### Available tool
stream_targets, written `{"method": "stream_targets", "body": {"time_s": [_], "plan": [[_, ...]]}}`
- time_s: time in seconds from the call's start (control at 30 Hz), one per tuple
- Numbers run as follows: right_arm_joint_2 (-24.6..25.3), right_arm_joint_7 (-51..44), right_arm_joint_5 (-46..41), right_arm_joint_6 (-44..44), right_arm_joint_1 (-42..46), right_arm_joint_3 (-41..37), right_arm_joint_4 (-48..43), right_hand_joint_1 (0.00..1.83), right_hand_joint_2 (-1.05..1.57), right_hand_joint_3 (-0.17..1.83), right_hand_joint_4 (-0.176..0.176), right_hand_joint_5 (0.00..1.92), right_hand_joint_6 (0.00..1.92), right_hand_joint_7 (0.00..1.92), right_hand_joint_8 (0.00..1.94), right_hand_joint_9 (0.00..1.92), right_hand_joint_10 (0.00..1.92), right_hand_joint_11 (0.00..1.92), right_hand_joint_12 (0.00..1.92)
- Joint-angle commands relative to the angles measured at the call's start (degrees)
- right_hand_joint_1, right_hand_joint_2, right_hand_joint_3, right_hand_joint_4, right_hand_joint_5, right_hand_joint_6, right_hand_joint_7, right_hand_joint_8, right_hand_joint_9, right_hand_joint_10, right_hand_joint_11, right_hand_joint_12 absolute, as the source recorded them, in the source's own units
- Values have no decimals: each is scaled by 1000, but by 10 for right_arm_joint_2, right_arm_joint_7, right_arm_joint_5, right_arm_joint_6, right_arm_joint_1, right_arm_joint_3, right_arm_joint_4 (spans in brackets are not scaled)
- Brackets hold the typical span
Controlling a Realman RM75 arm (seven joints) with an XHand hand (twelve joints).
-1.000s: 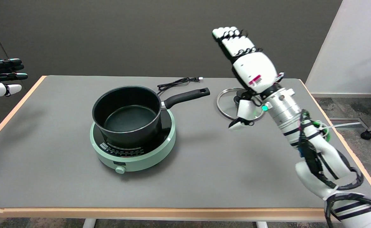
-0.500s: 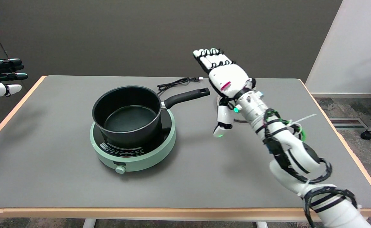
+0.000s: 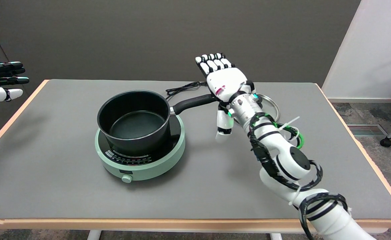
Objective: Pick up the pot.
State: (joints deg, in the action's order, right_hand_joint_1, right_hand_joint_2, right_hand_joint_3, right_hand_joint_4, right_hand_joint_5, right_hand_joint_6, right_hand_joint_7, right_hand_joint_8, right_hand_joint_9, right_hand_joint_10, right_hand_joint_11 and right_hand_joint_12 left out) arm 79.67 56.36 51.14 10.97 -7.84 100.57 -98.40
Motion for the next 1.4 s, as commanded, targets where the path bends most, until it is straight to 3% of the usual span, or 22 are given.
{"method": "stream_targets", "body": {"time_s": [0.03,0.73,1.4], "plan": [[28,-5,100,62,-70,71,5,1361,-804,854,-35,54,54,54,54,54,54,54,54],[85,0,164,22,-110,89,128,1317,-725,1005,36,34,34,34,34,34,34,34,34],[96,0,163,42,-117,85,173,1307,-743,1099,64,30,30,30,30,30,30,30,30]]}}
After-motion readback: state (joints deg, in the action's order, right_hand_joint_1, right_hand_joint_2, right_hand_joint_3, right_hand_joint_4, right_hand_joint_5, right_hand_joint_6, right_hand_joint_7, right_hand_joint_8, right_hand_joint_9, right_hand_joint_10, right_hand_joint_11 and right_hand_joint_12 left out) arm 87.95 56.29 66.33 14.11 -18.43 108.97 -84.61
